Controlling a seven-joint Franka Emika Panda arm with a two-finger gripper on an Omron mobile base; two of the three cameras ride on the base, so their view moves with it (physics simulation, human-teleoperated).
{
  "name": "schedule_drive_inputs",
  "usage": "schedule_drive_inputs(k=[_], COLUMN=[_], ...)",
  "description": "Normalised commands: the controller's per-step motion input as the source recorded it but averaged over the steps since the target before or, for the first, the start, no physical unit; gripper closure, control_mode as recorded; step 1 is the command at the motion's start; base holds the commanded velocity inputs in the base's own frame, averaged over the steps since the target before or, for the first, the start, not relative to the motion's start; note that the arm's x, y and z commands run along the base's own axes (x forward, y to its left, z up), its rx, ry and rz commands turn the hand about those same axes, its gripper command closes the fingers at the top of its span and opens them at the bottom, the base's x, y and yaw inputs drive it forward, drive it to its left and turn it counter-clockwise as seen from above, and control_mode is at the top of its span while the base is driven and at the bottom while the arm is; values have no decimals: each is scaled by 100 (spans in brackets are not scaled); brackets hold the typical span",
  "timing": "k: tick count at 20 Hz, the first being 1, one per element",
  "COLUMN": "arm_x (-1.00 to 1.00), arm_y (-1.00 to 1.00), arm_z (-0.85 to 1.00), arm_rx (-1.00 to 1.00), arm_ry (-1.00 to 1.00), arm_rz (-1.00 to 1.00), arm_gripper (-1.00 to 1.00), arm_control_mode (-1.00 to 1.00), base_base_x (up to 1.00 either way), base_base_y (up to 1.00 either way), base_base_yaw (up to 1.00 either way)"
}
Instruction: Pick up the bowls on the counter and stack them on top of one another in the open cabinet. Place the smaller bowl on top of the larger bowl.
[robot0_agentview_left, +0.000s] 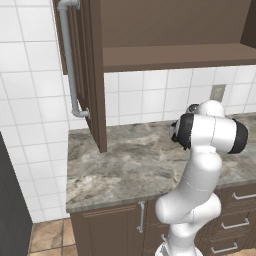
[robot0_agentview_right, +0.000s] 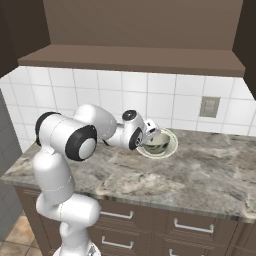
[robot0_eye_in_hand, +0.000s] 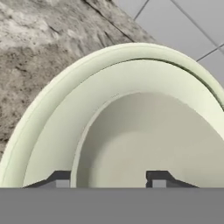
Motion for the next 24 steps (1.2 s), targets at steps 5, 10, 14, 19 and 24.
schedule_drive_inputs(k=[5, 10, 14, 19, 24], arm_x=[0, 0, 0, -12, -37], arm_y=[-1, -2, -2, -1, 7], arm_z=[14, 40, 34, 26, 8], arm_rx=[1, 2, 0, 0, 0], arm_ry=[0, 0, 0, 2, 1], arm_rz=[0, 0, 0, 0, -4], arm_gripper=[-100, -100, -100, -100, -100], arm_control_mode=[-100, -100, -100, -100, -100], base_base_x=[0, 0, 0, 0, 0], base_base_y=[0, 0, 0, 0, 0], base_base_yaw=[0, 0, 0, 0, 0])
